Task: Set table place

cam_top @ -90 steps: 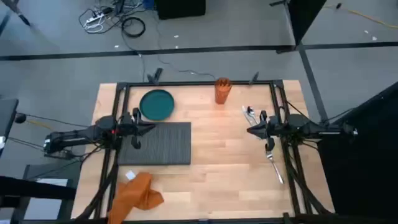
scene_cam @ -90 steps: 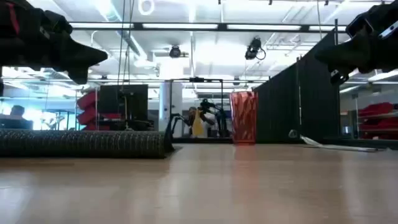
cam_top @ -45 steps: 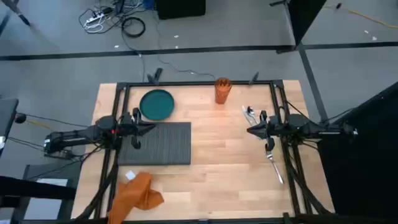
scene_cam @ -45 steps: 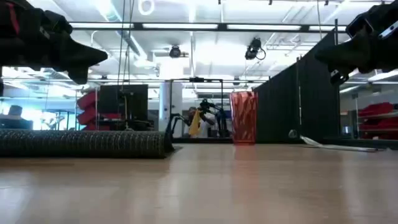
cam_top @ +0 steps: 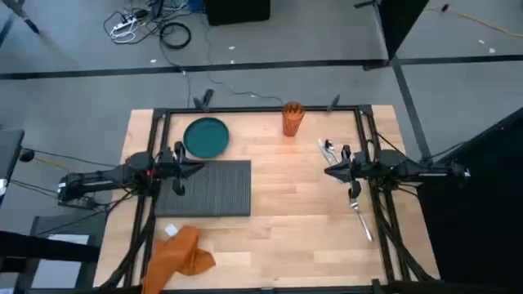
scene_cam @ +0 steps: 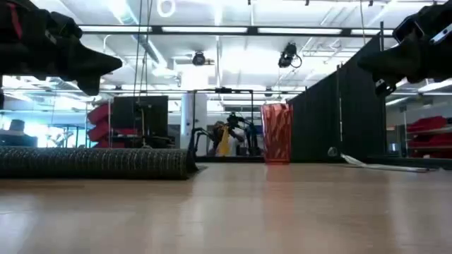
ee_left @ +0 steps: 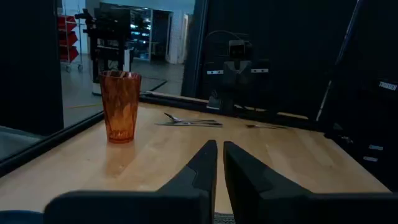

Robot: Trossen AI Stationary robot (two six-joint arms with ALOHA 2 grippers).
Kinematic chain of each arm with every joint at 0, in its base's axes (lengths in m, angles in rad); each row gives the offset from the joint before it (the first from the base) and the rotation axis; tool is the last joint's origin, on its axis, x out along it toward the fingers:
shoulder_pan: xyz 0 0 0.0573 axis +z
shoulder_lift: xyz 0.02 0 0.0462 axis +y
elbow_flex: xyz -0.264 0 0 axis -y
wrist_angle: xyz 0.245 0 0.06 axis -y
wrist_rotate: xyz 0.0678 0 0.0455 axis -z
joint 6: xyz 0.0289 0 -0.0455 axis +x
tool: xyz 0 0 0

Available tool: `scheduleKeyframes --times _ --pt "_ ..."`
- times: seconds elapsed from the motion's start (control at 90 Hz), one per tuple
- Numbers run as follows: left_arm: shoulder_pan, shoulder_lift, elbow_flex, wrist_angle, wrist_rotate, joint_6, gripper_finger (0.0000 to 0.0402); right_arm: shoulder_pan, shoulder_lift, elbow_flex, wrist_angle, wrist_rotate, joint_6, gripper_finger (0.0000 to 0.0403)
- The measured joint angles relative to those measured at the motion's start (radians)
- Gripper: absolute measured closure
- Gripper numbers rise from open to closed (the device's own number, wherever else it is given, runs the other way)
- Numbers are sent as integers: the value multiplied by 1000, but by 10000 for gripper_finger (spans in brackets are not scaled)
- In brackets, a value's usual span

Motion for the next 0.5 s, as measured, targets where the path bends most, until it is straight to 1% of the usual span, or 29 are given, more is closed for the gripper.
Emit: scheduleKeyframes --times 0.289,0.422,0.5 --pt "0 0 0 2 0 0 390 0 0 0 0 0 0 401" --pt "0 0 0 53 0 -4 390 0 0 0 0 0 0 401" --pt "0 0 0 102 6 -92 390 0 0 0 0 0 0 401"
